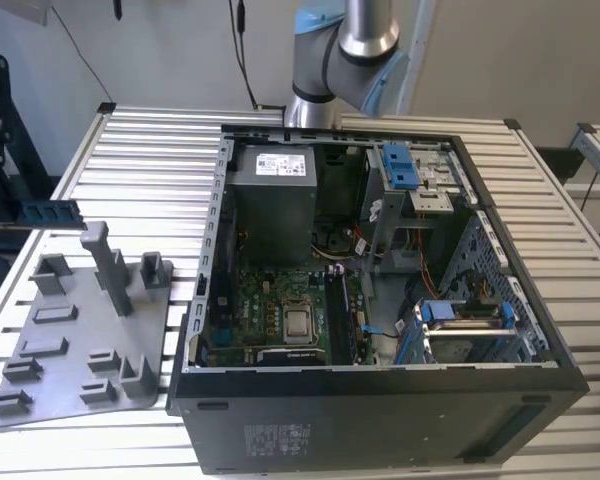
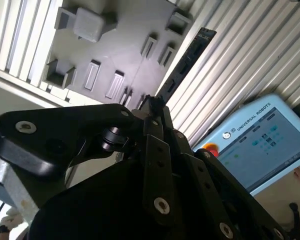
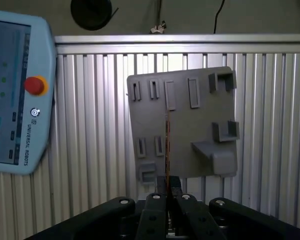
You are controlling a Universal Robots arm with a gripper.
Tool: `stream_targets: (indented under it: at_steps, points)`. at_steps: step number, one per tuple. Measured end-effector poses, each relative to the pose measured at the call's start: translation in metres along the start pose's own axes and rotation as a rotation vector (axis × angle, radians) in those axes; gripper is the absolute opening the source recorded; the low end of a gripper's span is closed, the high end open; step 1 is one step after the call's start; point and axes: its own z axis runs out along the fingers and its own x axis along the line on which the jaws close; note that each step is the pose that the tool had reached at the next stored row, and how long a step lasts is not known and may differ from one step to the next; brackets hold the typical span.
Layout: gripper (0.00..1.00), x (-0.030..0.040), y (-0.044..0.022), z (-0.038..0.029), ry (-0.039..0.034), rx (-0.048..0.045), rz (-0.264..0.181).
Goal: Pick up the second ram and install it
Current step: 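Pick up the second ram and move it above second insertion slot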
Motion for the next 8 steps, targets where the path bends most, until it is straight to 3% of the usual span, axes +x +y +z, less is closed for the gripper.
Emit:
stream_targets:
  at_steps: [8]
  points:
    - [0.14,-0.0009,-0.0210,0.0003,0.0000,0.0001,0.000]
